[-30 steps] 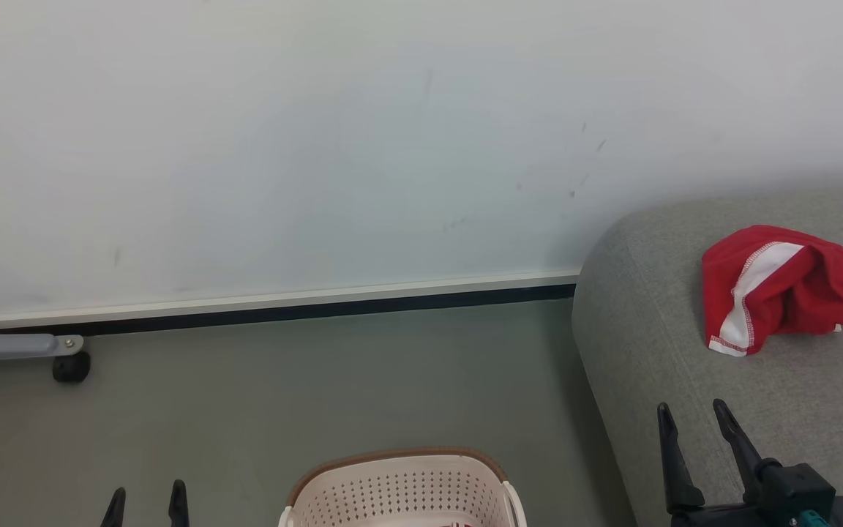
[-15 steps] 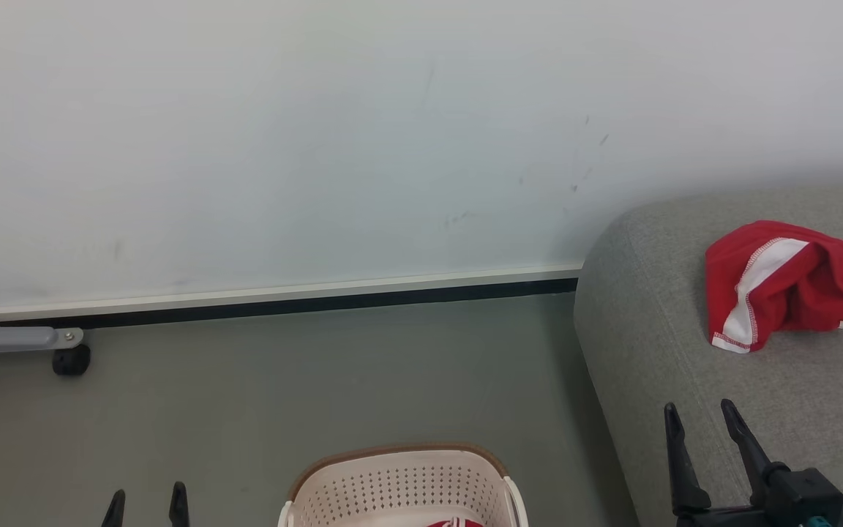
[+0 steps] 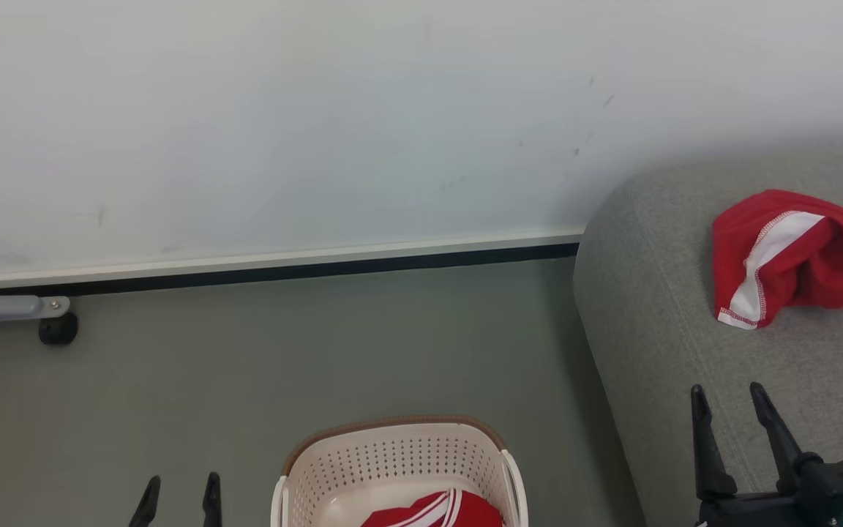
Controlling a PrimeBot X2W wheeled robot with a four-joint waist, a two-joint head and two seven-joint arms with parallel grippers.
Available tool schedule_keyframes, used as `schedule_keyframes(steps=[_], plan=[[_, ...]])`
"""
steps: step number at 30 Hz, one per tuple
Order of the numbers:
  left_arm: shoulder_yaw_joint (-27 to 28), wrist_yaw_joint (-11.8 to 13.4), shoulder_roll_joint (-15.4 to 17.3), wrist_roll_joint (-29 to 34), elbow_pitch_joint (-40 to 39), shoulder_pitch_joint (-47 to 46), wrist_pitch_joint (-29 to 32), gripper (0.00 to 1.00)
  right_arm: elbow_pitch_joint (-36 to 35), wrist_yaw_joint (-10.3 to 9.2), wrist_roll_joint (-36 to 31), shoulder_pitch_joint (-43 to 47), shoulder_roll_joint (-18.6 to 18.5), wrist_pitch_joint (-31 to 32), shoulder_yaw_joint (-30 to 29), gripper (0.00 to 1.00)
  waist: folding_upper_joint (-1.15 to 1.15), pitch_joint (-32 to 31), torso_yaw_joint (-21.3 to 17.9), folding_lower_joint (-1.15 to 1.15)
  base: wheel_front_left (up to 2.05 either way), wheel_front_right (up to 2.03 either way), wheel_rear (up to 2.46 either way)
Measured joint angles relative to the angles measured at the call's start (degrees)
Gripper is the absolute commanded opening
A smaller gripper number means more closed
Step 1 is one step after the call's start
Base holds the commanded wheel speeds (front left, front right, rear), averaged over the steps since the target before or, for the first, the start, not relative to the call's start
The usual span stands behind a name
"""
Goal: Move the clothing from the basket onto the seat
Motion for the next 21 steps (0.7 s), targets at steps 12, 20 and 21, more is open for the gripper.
schedule_keyframes(steps=[12,20,21], plan=[[-8.2,-3.5,-2.4,3.3,5.1,-10.4,2.6,1.0,-4.7,-0.02,-0.6,-5.0,-2.1,0.0,-3.7,1.0,0.01,7.4,-0.5,0.01,0.0,0.0,0.0],[-14.8,-6.5,-5.9,6.0,14.7,-18.9,6.9,1.0,-7.8,-0.02,-1.5,-14.8,-3.6,0.9,-4.3,1.0,0.01,14.6,-1.9,0.01,0.0,0.0,0.0],[-15.7,-6.9,-6.6,6.6,16.8,-20.2,7.7,1.0,-8.4,-0.02,-1.5,-16.5,-3.6,1.2,-4.5,1.0,0.01,16.1,-2.3,0.01,0.0,0.0,0.0]])
